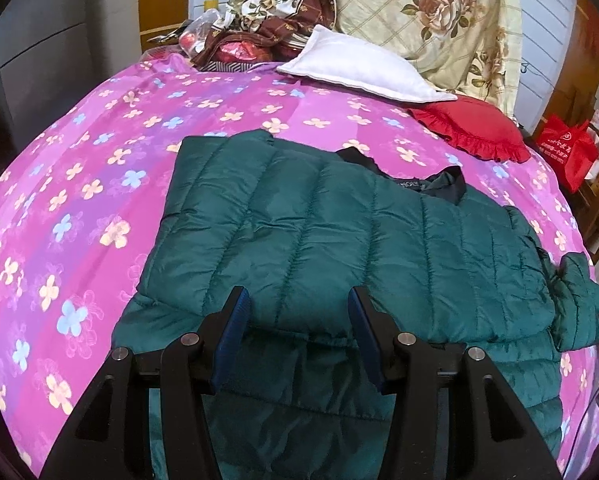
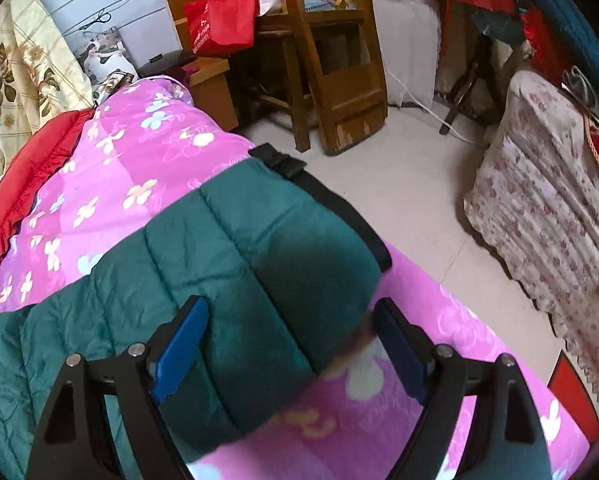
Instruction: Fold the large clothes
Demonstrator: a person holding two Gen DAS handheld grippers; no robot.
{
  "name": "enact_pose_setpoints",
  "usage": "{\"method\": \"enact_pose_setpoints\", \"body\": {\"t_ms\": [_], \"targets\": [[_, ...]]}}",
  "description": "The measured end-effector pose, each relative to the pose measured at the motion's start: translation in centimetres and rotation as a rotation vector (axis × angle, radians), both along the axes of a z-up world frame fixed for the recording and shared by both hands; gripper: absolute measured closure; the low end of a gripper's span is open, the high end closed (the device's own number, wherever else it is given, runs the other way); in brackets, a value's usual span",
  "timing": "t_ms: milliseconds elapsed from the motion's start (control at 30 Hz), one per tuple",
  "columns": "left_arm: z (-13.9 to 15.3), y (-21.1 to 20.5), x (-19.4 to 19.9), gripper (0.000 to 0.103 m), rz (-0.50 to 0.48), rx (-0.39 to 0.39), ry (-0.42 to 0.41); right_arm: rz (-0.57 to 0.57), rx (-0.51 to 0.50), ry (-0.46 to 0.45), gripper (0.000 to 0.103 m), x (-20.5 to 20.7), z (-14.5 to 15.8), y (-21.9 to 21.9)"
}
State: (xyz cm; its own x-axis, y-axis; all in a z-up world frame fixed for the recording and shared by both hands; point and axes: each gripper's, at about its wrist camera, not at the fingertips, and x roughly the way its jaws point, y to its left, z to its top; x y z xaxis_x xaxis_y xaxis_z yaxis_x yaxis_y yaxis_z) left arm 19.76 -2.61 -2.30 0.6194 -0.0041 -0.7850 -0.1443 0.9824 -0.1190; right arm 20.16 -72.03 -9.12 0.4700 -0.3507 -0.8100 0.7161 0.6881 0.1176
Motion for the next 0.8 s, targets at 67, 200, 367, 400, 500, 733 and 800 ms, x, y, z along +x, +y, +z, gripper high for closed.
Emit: {"method": "enact_pose_setpoints", "body": {"t_ms": [67,200,367,400,500,733,800], "targets": [[-0.2,0.2,0.1,0.074,0.005,-0.002,0.006,0.009,-0.014,-0.006,0.025,0.4,0.0,0.1],[-0.2,0.5,0.0,0.074,0.008,0.003,0.004,0.035,-0.016,-0.046,0.078,0.0,0.9,0.6],[0.1,0.8,-0.1,0.074,0.015,0.011,-0.002,0.094,-0.002,-0.145,0.086,-1.8,3.7,1.9],[0.2,0.9,-0.1,0.074,0.016,0.013,-0.002,0.116,-0.012,-0.16,0.087,-2.0,4.4,2.6],[0.4,1.0,0.0,0.074,0.015,0.023,-0.003,0.171,-0.034,-0.191,0.088,-2.6,6.1,4.5],[0.7,1.7,-0.3,0.074,0.023,0.032,-0.003,0.313,-0.074,-0.256,0.089,-2.8,9.9,9.4],[0.8,2.0,-0.4,0.074,0.027,0.026,-0.004,0.356,-0.073,-0.275,0.089,-2.7,10.7,11.0]]}}
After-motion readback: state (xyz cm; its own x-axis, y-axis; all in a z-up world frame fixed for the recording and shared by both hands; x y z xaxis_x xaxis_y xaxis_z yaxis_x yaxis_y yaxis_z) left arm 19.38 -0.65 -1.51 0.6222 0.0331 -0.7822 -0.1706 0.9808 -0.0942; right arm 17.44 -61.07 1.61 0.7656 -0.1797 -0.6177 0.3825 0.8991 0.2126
